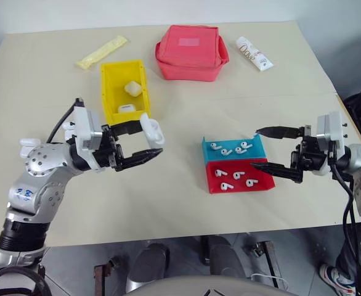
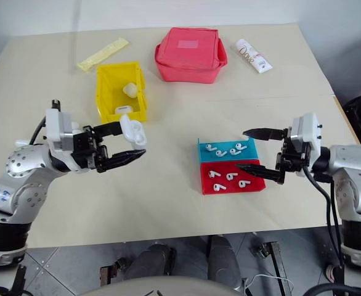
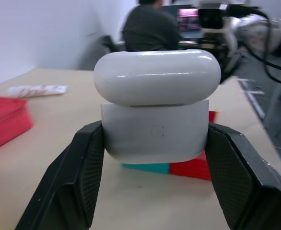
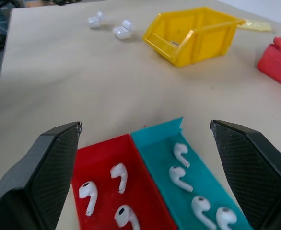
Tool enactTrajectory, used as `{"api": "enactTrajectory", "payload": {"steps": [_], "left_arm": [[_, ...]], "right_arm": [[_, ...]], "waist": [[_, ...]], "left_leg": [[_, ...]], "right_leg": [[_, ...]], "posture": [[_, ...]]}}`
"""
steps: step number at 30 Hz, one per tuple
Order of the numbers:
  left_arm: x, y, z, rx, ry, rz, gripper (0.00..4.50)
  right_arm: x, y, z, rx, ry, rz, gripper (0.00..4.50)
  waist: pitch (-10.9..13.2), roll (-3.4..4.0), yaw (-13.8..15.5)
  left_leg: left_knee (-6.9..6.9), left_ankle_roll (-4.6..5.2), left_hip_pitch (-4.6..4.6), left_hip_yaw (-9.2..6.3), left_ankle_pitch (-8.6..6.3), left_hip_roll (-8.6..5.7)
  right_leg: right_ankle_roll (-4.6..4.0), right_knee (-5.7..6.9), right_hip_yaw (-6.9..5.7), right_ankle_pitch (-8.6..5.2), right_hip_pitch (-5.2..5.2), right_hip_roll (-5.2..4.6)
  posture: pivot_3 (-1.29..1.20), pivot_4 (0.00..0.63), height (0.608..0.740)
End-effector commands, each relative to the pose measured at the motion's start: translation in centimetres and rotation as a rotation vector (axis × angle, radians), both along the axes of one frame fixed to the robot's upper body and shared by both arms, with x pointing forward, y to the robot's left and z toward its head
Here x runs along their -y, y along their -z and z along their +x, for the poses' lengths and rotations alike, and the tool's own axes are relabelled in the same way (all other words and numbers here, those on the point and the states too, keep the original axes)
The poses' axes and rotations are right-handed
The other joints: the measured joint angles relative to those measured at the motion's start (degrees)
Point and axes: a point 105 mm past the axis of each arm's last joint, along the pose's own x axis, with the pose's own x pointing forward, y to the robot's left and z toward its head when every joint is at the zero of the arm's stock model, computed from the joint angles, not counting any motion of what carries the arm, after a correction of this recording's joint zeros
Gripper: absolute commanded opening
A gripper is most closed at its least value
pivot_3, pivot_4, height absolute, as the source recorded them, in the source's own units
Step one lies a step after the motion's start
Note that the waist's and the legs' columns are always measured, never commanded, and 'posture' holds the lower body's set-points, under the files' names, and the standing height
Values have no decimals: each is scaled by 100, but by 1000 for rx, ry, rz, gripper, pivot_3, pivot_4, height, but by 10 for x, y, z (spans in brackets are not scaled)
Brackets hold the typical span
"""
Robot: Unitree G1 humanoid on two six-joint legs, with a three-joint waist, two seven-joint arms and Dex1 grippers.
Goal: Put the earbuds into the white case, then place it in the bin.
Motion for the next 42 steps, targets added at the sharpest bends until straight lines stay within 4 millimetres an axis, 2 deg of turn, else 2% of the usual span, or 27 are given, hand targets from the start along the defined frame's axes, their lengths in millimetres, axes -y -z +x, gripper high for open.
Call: {"api": "enactTrajectory", "payload": {"steps": [1, 8, 17, 21, 25, 30, 33, 37, 39, 42], "left_arm": [[8, 5, -2, 74, 114, 42, 2765], [15, 17, 3, 69, 196, 23, 2765], [16, 27, 8, 21, 230, -18, 2765], [15, 29, 12, 14, 235, -17, 2765], [18, 28, 12, 21, 240, -23, 2765], [22, 27, 10, 31, 246, -26, 2765], [23, 27, 9, 38, 233, -29, 2765], [24, 29, 7, 38, 214, -39, 2765], [26, 30, 3, 36, 204, -47, 2765], [27, 30, -5, 30, 192, -59, 2765]], "right_arm": [[5, -7, -17, 10, 86, -20, 4500], [19, -1, -45, -33, 264, -32, 4500], [54, 3, -90, -58, 484, -71, 4500], [58, 2, -98, -60, 521, -80, 4500], [53, 1, -96, -55, 516, -85, 4500], [43, 0, -79, -76, 481, -159, 4500], [32, 5, -68, -143, 409, -282, 4500], [10, -2, -50, -123, 330, -311, 4500], [-5, 0, -45, -171, 264, -324, 4500], [-11, 3, -31, -225, 268, -372, 4500]], "waist": [[0, 0, 67], [-2, -7, 120], [-4, -13, 137], [-4, -13, 125], [-4, -14, 117], [-4, -14, 104], [-3, -10, 111], [0, -18, 124], [3, -18, 117], [3, -24, 116]], "left_leg": [[1, 0, 2, 1, 0, 1], [5, 3, -1, 2, -1, 2], [5, 11, 1, 4, -1, 1], [1, 14, 6, 6, -4, 2], [-1, 14, 6, 6, -4, 5], [1, 14, 6, 7, -4, 3], [2, 14, 7, 12, -5, 5], [0, 13, 3, 7, -5, 10], [6, 14, 0, 8, -5, 7], [6, 14, -3, 8, -5, 9]], "right_leg": [[0, -6, 0, 0, 1, 3], [7, -15, 1, 6, 3, 6], [17, -29, 4, 14, 12, 10], [17, -31, 6, 14, 16, 12], [17, -32, 6, 14, 15, 11], [17, -33, 7, 14, 15, 10], [17, -32, 8, 14, 15, 10], [15, -37, 1, 13, 11, 11], [17, -38, 2, 14, 11, 8], [18, -44, 1, 17, 11, 6]], "posture": [[0, 150, 740], [0, 150, 740], [0, 150, 740], [0, 150, 740], [0, 150, 740], [0, 150, 740], [0, 150, 740], [0, 150, 740], [0, 150, 740], [0, 150, 740]]}}
